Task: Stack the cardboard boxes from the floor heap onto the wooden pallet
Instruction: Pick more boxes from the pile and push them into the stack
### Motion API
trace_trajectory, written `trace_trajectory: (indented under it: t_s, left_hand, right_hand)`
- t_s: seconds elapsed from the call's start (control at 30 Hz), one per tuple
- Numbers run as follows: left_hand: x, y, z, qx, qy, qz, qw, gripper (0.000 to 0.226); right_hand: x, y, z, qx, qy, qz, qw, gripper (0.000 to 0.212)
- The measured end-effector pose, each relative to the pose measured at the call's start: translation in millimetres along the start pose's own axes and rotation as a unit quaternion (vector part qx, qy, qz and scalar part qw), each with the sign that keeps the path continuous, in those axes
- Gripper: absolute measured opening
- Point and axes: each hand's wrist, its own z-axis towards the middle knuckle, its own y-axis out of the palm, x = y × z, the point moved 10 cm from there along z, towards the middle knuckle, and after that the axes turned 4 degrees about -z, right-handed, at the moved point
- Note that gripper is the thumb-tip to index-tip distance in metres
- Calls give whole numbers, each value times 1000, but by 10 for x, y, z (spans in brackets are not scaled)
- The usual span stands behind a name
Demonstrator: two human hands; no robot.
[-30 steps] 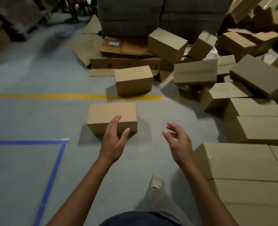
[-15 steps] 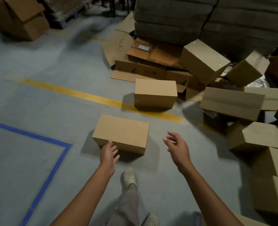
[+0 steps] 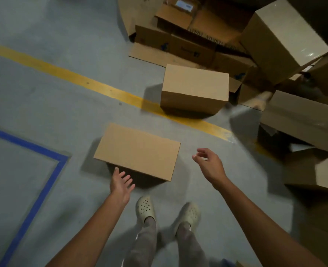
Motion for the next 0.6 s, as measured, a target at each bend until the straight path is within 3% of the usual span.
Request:
trace_trajectory:
  t_s: [0.3, 0.43, 0.6]
  left_hand:
    - [-864, 358, 1734, 79, -44, -20, 996, 69]
    - [-1317, 404, 2380, 119, -59, -7, 991, 71]
    - [-1954, 384, 2825, 130, -122, -39, 983, 81]
  right_hand:
    - [759, 1124, 2195, -119, -28, -133, 984, 50]
    - [1231, 1705, 2885, -158, -28, -160, 974, 56]
    - [1640, 2226, 3460, -189, -66, -280, 939, 68]
